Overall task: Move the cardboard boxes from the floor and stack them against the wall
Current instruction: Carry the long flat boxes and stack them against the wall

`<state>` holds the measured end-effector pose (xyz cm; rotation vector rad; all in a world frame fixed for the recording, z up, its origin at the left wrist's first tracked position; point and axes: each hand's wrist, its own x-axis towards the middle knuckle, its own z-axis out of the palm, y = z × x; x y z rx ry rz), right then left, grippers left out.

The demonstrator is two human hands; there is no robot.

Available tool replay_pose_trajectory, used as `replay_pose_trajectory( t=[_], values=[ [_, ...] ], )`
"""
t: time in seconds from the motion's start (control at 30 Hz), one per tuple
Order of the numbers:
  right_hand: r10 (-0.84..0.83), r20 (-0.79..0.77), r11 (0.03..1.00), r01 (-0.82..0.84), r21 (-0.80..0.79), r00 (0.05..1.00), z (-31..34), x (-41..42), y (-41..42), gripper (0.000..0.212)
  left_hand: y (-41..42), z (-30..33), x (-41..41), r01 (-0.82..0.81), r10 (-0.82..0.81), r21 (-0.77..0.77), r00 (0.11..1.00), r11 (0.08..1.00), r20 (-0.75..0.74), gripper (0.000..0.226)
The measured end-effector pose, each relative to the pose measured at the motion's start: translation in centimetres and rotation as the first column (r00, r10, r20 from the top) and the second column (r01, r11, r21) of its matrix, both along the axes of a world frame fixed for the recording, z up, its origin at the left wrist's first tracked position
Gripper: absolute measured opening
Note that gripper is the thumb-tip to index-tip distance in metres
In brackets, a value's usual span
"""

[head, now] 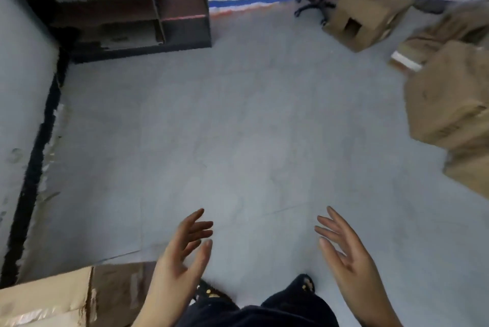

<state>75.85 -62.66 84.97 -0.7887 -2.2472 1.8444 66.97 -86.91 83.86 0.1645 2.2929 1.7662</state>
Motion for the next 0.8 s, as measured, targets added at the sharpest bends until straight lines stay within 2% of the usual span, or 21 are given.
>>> replay_pose_trajectory(
  t=[0.17, 0.43, 0.6, 0.7, 0.77, 0.8],
  values=[
    [-0.226, 0.000, 0.974, 0.226, 0.031, 0.974, -0.1, 6.5, 10.5, 0.048, 13.8, 0.6, 1.5, 0.231, -0.231, 0.006, 0.973, 0.973, -0.018, 0.038],
    [-0.495, 0.010, 0.867, 0.493, 0.069, 0.869, -0.7, 14.6, 23.8, 0.050, 32.4, 1.6, 4.6, 0.544, -0.546, -0.047, 0.837, 0.838, -0.042, 0.045],
    [-0.590, 0.034, 0.807, 0.587, 0.064, 0.807, -2.1, 16.5, 29.3, 0.060, 40.4, 1.3, 4.3, 0.609, -0.613, -0.100, 0.790, 0.787, -0.020, 0.041],
    [-0.643, 0.064, 0.766, 0.641, 0.048, 0.763, -2.1, 15.8, 33.0, 0.046, 45.6, 0.6, 3.1, 0.637, -0.641, -0.102, 0.768, 0.764, -0.009, 0.048],
    [-0.667, 0.054, 0.745, 0.663, 0.070, 0.743, -2.6, 15.1, 36.3, 0.063, 49.5, 0.0, 2.0, 0.661, -0.665, -0.107, 0.747, 0.742, 0.006, 0.058],
    [-0.679, 0.051, 0.734, 0.676, 0.068, 0.732, -2.9, 14.6, 38.2, 0.062, 51.7, -0.3, 1.3, 0.669, -0.673, -0.117, 0.740, 0.734, 0.013, 0.063]
  ],
)
